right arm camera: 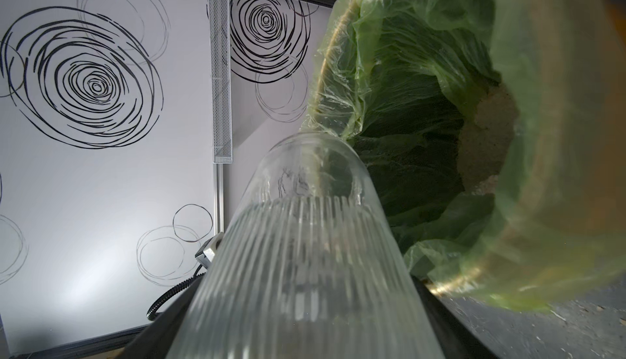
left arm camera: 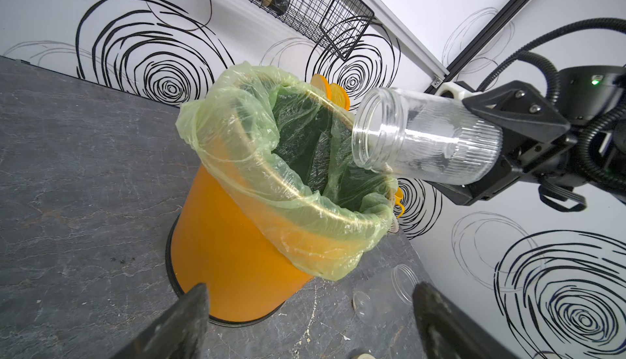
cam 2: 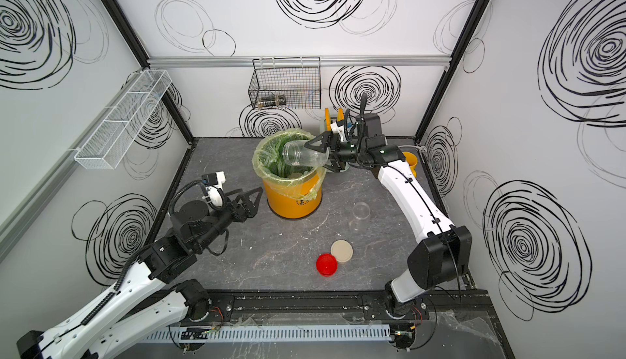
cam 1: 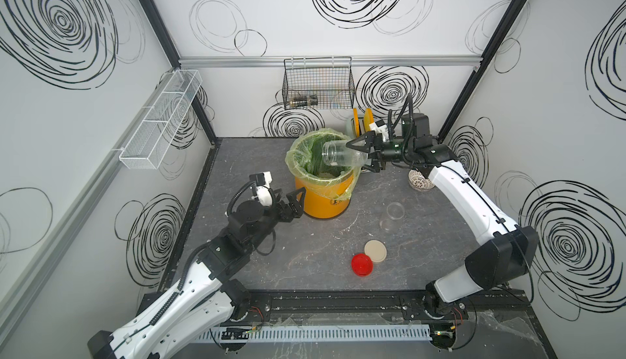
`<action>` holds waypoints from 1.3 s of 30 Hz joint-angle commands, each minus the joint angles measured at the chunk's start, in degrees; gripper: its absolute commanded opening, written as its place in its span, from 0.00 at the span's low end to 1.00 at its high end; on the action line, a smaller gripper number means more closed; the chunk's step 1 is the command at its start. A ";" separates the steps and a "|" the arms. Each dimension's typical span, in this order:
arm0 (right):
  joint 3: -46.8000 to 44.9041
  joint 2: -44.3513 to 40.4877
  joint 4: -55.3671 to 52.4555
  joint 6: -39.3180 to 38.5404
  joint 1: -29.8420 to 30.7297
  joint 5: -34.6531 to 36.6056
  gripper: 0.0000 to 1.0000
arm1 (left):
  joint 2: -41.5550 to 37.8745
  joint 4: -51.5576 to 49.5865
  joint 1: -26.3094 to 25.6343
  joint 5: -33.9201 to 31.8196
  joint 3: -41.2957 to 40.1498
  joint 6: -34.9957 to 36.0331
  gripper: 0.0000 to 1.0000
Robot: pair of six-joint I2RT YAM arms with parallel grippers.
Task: Empty expired oatmeal from jars
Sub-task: Pour the expired oatmeal into the trash bin.
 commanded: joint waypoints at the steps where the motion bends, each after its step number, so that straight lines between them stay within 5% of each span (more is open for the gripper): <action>1: -0.86 -1.57 5.58 4.23 0.46 -2.48 0.00 | -0.81 3.72 0.64 1.23 -1.13 -0.38 0.96; 9: -16.94 -6.86 33.37 29.29 0.99 -2.03 0.00 | -1.99 2.80 1.61 1.91 -1.13 -0.11 0.96; 22: -17.47 -8.79 31.69 41.97 1.41 6.09 0.00 | -1.79 3.81 2.80 1.87 -0.64 -0.98 0.96; 31: -10.74 -9.35 19.58 36.61 2.38 14.15 0.00 | -2.48 4.03 3.98 1.68 -1.05 -1.61 0.96; 36: 6.45 -2.66 -0.52 17.41 3.36 17.27 0.00 | -2.37 4.25 4.51 2.40 -1.23 -1.52 0.96; 39: 9.38 -1.75 -4.15 10.31 5.18 20.49 0.00 | -2.39 4.01 4.51 2.57 -1.32 -1.05 0.96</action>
